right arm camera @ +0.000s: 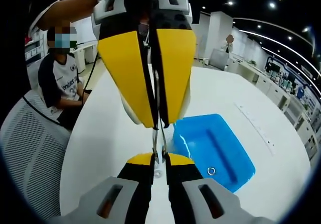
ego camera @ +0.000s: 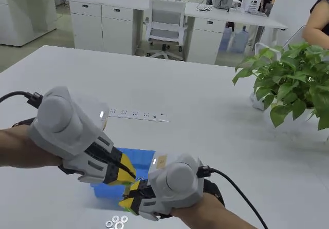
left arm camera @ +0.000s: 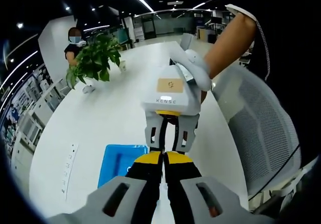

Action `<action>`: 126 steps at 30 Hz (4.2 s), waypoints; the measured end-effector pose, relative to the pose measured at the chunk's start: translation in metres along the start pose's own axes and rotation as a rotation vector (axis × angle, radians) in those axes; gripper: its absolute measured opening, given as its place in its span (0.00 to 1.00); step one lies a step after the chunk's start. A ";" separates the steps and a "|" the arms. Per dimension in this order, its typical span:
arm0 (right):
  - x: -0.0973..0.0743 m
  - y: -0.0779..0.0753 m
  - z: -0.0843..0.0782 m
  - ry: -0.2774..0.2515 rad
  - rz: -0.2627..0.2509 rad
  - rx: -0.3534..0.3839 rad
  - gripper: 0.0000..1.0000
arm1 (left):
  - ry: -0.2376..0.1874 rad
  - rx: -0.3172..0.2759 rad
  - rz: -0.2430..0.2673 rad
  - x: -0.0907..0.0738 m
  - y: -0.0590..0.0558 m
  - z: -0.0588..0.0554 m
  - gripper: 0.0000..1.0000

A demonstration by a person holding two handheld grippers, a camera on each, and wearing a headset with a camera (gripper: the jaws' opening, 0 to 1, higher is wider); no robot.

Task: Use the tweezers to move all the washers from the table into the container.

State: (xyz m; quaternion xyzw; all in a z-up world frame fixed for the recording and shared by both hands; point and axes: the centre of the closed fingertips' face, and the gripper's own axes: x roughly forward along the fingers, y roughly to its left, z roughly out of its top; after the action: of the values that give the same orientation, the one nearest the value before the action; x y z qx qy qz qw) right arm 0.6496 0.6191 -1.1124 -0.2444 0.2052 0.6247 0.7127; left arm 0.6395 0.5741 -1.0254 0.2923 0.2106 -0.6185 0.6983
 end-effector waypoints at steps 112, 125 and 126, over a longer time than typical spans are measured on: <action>0.010 0.048 -0.008 0.056 0.118 -0.100 0.09 | 0.020 -0.128 -0.078 -0.011 -0.039 -0.025 0.05; -0.013 0.021 0.011 0.044 0.066 -0.112 0.09 | 0.014 -0.062 -0.066 -0.020 -0.018 0.007 0.05; -0.015 0.019 0.013 0.042 0.062 -0.109 0.09 | 0.014 -0.053 -0.063 -0.021 -0.014 0.009 0.05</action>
State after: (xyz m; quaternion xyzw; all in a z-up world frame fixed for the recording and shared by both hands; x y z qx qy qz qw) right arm 0.6289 0.6169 -1.0949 -0.2893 0.1931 0.6513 0.6744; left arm 0.6219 0.5823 -1.0068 0.2711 0.2409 -0.6323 0.6846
